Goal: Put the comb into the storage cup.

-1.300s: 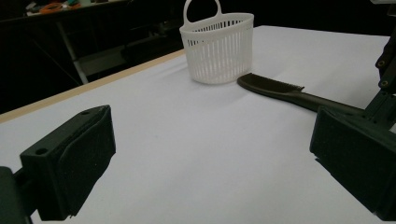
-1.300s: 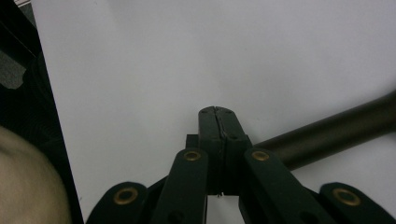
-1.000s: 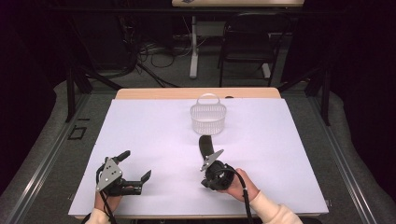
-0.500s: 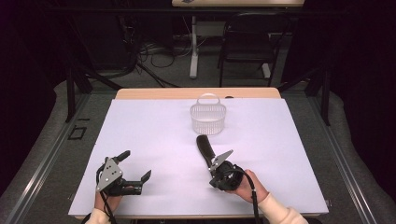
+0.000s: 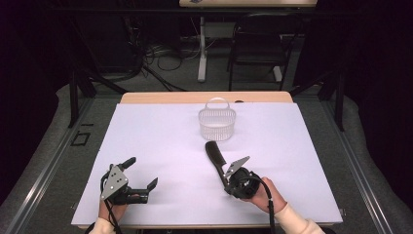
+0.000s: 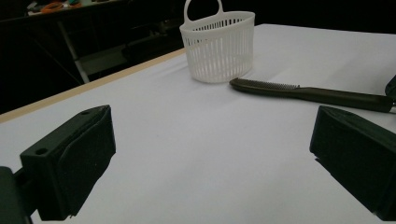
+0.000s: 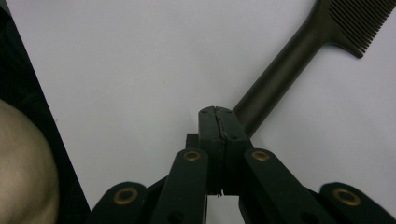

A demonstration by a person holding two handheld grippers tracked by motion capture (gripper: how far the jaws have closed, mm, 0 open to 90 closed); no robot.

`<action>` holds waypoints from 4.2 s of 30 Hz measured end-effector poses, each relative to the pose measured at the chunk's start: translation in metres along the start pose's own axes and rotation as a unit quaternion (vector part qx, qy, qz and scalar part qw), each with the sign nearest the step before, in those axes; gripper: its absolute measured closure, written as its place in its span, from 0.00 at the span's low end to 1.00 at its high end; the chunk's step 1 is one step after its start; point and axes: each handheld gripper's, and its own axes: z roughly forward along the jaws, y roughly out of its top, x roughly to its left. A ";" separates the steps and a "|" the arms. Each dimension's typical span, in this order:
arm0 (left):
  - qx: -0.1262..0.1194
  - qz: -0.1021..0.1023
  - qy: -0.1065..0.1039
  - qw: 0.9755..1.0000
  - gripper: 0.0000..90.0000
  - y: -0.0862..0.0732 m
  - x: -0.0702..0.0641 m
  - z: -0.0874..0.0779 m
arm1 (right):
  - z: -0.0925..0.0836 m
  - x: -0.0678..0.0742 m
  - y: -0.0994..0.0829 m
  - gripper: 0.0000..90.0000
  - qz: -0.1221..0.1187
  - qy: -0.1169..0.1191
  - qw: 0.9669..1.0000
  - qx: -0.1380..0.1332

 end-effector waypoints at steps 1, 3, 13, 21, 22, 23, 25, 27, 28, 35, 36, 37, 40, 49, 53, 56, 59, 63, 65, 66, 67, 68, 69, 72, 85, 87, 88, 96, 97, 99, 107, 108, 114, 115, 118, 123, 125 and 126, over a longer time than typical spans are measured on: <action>0.000 0.000 0.000 1.000 0.00 0.000 0.000 0.000 | 0.001 0.002 0.001 1.00 0.004 0.002 1.000 0.001; 0.000 0.000 0.000 1.000 0.00 0.000 0.000 0.000 | 0.006 0.006 0.002 1.00 -0.005 0.006 1.000 0.010; -0.001 -0.001 0.000 1.000 0.00 0.000 0.000 0.000 | 0.005 -0.001 -0.004 1.00 0.003 -0.034 0.999 0.035; -0.001 -0.002 0.001 1.000 0.00 0.000 0.000 0.000 | -0.003 -0.013 -0.010 1.00 0.021 -0.051 0.998 0.033; -0.001 -0.002 0.001 1.000 0.00 0.000 0.000 0.000 | -0.003 -0.015 -0.010 1.00 0.022 -0.052 0.998 0.029; -0.001 -0.002 0.001 1.000 0.00 0.000 0.000 0.000 | -0.003 -0.016 -0.011 1.00 0.023 -0.054 0.998 0.028; 0.000 -0.001 0.001 1.000 0.00 0.000 0.000 0.000 | -0.004 -0.019 -0.012 1.00 0.025 -0.057 0.998 0.027; 0.000 -0.002 0.001 1.000 0.00 0.000 0.001 0.000 | -0.004 -0.021 -0.013 1.00 0.028 -0.061 0.997 0.026; 0.000 -0.002 0.001 1.000 0.00 0.000 0.001 0.000 | -0.004 -0.022 -0.013 1.00 0.031 -0.063 0.997 0.029; 0.000 -0.002 0.001 1.000 0.00 0.000 0.001 0.001 | -0.003 -0.026 -0.014 1.00 0.026 -0.078 0.996 0.027; 0.001 -0.002 0.001 1.000 0.00 0.000 0.001 0.001 | -0.003 -0.027 -0.014 1.00 0.024 -0.079 0.996 0.029; 0.001 -0.002 0.000 1.000 0.00 0.000 0.001 0.001 | -0.003 -0.028 -0.015 1.00 0.023 -0.081 0.996 0.028; 0.002 -0.002 0.000 1.000 0.00 -0.001 0.001 0.001 | -0.003 -0.030 -0.015 1.00 0.025 -0.087 0.996 0.026; 0.002 -0.003 0.000 1.000 0.00 -0.001 0.001 0.002 | -0.006 -0.033 -0.016 0.94 0.022 -0.083 0.996 0.019; 0.002 -0.004 0.000 1.000 0.00 -0.001 0.001 0.002 | -0.011 -0.030 -0.014 0.81 0.012 -0.074 0.997 0.019; 0.002 -0.004 0.001 1.000 0.00 -0.001 0.001 0.002 | -0.016 -0.029 -0.012 0.69 0.005 -0.064 0.998 0.016; 0.003 -0.004 0.001 1.000 0.00 -0.001 0.002 0.002 | -0.021 -0.028 -0.011 0.54 0.006 -0.056 0.998 0.005; 0.004 -0.004 0.000 1.000 0.00 -0.001 0.002 0.003 | -0.025 -0.030 -0.009 0.34 0.008 -0.060 0.998 -0.001; 0.003 -0.003 0.000 1.000 0.00 -0.001 0.002 0.003 | -0.025 -0.031 -0.009 0.26 0.009 -0.062 0.998 0.001; 0.003 -0.003 0.001 1.000 0.00 -0.001 0.002 0.002 | -0.026 -0.031 -0.008 0.22 0.010 -0.063 0.998 -0.002; 0.003 -0.003 0.001 1.000 0.00 -0.001 0.002 0.002 | -0.026 -0.032 -0.007 0.19 0.009 -0.064 0.998 -0.004; 0.003 -0.003 0.001 1.000 0.00 -0.001 0.002 0.002 | -0.027 -0.033 -0.007 0.17 0.004 -0.064 0.998 -0.006; 0.003 -0.003 0.000 1.000 0.00 -0.001 0.002 0.002 | -0.027 -0.033 -0.006 0.15 0.003 -0.063 0.998 -0.009; 0.003 -0.003 0.000 1.000 0.00 -0.001 0.001 0.002 | -0.027 -0.035 -0.003 0.08 -0.002 -0.067 0.998 -0.012; 0.002 0.000 0.000 1.000 0.00 -0.001 0.000 0.000 | -0.016 -0.036 0.010 0.00 -0.026 -0.072 0.997 -0.015; 0.003 0.001 0.000 1.000 0.00 -0.001 0.000 0.000 | -0.014 -0.036 0.013 0.00 -0.035 -0.078 0.996 -0.016; 0.003 0.001 0.000 1.000 0.00 -0.001 0.000 -0.001 | -0.014 -0.036 0.014 0.00 -0.032 -0.076 0.996 -0.016; 0.004 0.002 0.003 1.000 0.00 -0.001 0.000 0.000 | -0.009 -0.039 0.023 0.00 -0.041 -0.070 0.997 -0.017; 0.004 0.002 0.002 1.000 0.00 -0.001 0.000 0.000 | -0.009 -0.040 0.024 0.00 -0.045 -0.068 0.997 -0.018; 0.005 0.002 0.002 1.000 0.00 -0.001 -0.001 0.000 | -0.009 -0.039 0.026 0.00 -0.037 -0.066 0.997 -0.019; 0.005 0.003 0.002 1.000 0.00 -0.001 0.000 0.000 | -0.006 -0.040 0.034 0.00 -0.044 -0.061 0.997 -0.016; 0.005 0.002 0.002 1.000 0.00 -0.001 0.000 0.000 | -0.005 -0.040 0.034 0.00 -0.043 -0.060 0.997 -0.014; 0.006 0.002 0.003 1.000 0.00 -0.001 0.000 0.000 | -0.001 -0.042 0.039 0.00 -0.042 -0.060 0.997 -0.013; 0.006 0.002 0.003 1.000 0.00 -0.001 -0.001 0.000 | 0.000 -0.042 0.040 0.00 -0.045 -0.059 0.997 -0.013; 0.007 0.002 0.002 1.000 0.00 -0.001 -0.001 0.000 | 0.002 -0.041 0.041 0.00 -0.046 -0.058 0.997 -0.011; 0.007 0.002 0.004 1.000 0.00 -0.001 0.000 0.000 | 0.004 -0.041 0.043 0.00 -0.055 -0.057 0.997 0.003; 0.007 0.000 0.004 1.000 0.00 -0.002 0.000 0.000 | 0.004 -0.041 0.045 0.00 -0.062 -0.060 0.996 0.006; 0.006 -0.001 0.004 1.000 0.00 -0.002 0.000 0.000 | 0.004 -0.041 0.045 0.01 -0.060 -0.061 0.996 0.010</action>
